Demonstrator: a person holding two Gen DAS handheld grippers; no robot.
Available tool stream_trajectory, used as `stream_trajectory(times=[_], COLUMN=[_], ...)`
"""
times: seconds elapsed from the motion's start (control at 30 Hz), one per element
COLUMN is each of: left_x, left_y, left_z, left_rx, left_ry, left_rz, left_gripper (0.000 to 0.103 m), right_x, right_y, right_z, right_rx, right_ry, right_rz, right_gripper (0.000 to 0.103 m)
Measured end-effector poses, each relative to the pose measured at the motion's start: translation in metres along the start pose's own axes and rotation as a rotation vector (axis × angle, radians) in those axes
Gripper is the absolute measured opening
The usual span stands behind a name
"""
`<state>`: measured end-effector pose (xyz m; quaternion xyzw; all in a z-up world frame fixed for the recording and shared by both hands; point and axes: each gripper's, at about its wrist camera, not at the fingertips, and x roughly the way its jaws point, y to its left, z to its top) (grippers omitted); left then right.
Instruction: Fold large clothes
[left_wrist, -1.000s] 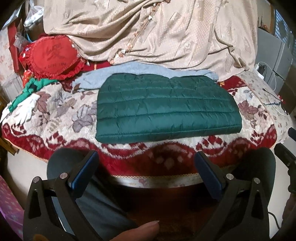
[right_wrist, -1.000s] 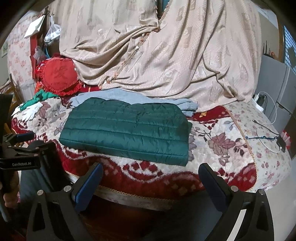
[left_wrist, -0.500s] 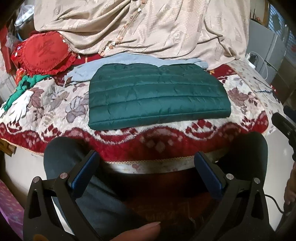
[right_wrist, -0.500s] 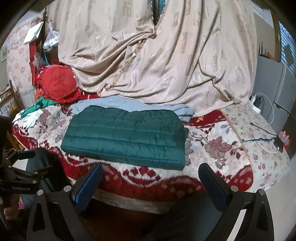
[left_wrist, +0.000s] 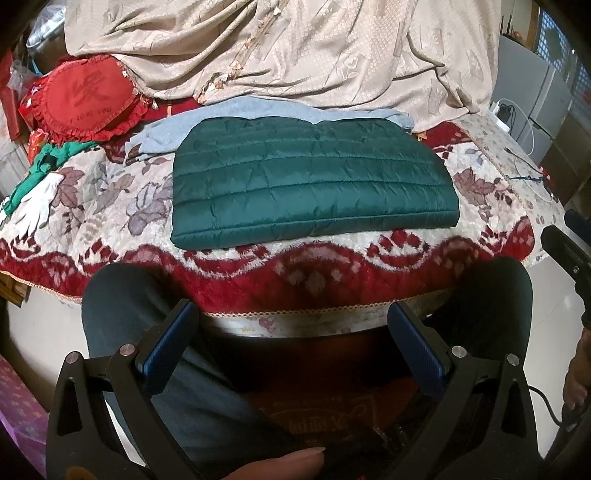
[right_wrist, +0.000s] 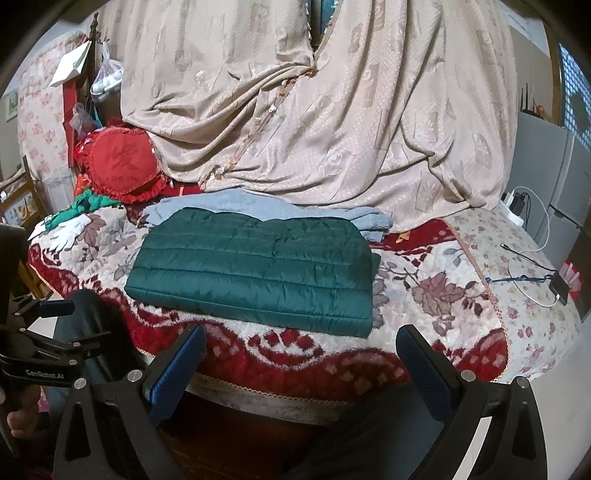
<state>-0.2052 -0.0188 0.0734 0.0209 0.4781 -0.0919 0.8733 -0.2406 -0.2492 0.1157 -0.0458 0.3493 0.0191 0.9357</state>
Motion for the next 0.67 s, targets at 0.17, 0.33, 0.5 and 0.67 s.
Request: stream_trajectory(times=[0.17,0.33,0.5,0.67], left_x=[0.0038,0.0084,0.0087,0.0087], left_y=[0.0041,0.0032,0.0025,0.0035], left_z=[0.0004,0.0007,0.0008,-0.0001], left_rx=[-0.010,-0.014,-0.009,0.001], left_ry=[0.007,0.016,0.005,-0.017], left_rz=[-0.001,-0.003,0.006,0.036], left_gripper=[0.103,0.103,0.103,0.103], right_x=[0.0048,0.0075,0.0101,0.0105], right_y=[0.0008,0.0003,-0.0008,-0.0016], right_z=[-0.0014,-0.0021,-0.0020,-0.0024], right_rx=[0.003,0.007,0.011,0.010], right_ry=[0.013,0.019,0.021,0.023], right_rz=[-0.002,-0.005,-0.006,-0.006], right_gripper=[0.102,0.102,0.102,0.102])
